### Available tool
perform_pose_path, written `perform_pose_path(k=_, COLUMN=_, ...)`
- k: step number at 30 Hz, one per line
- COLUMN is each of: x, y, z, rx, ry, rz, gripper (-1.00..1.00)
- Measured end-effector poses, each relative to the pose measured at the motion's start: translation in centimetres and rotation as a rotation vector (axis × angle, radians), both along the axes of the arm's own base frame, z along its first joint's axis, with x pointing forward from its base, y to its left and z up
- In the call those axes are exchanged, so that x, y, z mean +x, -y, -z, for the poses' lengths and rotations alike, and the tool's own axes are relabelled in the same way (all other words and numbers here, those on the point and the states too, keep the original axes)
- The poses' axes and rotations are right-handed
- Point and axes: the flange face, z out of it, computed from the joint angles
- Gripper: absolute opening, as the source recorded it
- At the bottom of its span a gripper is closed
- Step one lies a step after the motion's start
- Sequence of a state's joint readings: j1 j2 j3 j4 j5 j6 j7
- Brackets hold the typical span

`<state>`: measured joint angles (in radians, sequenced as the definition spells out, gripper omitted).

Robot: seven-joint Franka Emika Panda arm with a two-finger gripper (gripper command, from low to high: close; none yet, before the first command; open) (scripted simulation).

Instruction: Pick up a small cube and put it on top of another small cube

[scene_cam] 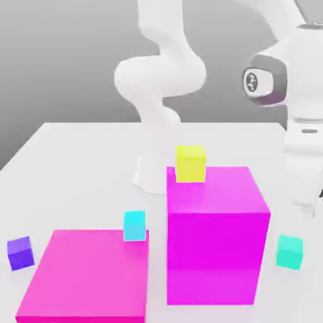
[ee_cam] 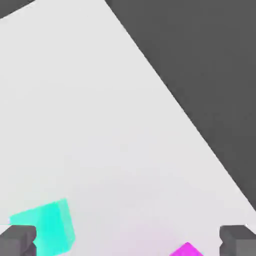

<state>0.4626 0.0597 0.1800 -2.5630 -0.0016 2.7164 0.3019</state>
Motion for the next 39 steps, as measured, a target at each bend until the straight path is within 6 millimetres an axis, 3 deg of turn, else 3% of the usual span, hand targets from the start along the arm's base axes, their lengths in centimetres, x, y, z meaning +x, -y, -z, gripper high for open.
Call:
perform_pose_path(k=3, x=-2.7, y=-0.8, z=5.2, rx=-0.057, ry=-0.053, rz=-0.107, gripper=0.00)
perform_pose_path(k=8, x=-3.3, y=-0.9, z=11.3, rx=-0.069, ry=-0.065, rz=-0.132, gripper=0.00)
perform_pose_path(k=9, x=-3.4, y=-0.9, z=12.1, rx=-0.068, ry=-0.066, rz=-0.132, gripper=-1.00)
perform_pose_path(k=16, x=-3.4, y=-0.9, z=12.1, rx=-0.072, ry=-0.068, rz=-0.129, gripper=-1.00)
perform_pose_path(k=22, x=-3.4, y=-1.2, z=6.1, rx=-0.077, ry=-0.067, rz=-0.135, gripper=-1.00)
perform_pose_path(k=25, x=-2.4, y=-1.2, z=2.8, rx=-0.100, ry=-0.072, rz=-0.103, gripper=-1.00)
perform_pose_path(k=32, x=0.5, y=3.8, z=-6.9, rx=-0.136, ry=-0.076, rz=0.079, gripper=-1.00)
perform_pose_path(k=39, x=0.6, y=12.0, z=-15.2, rx=-0.123, ry=-0.081, rz=0.291, gripper=-1.00)
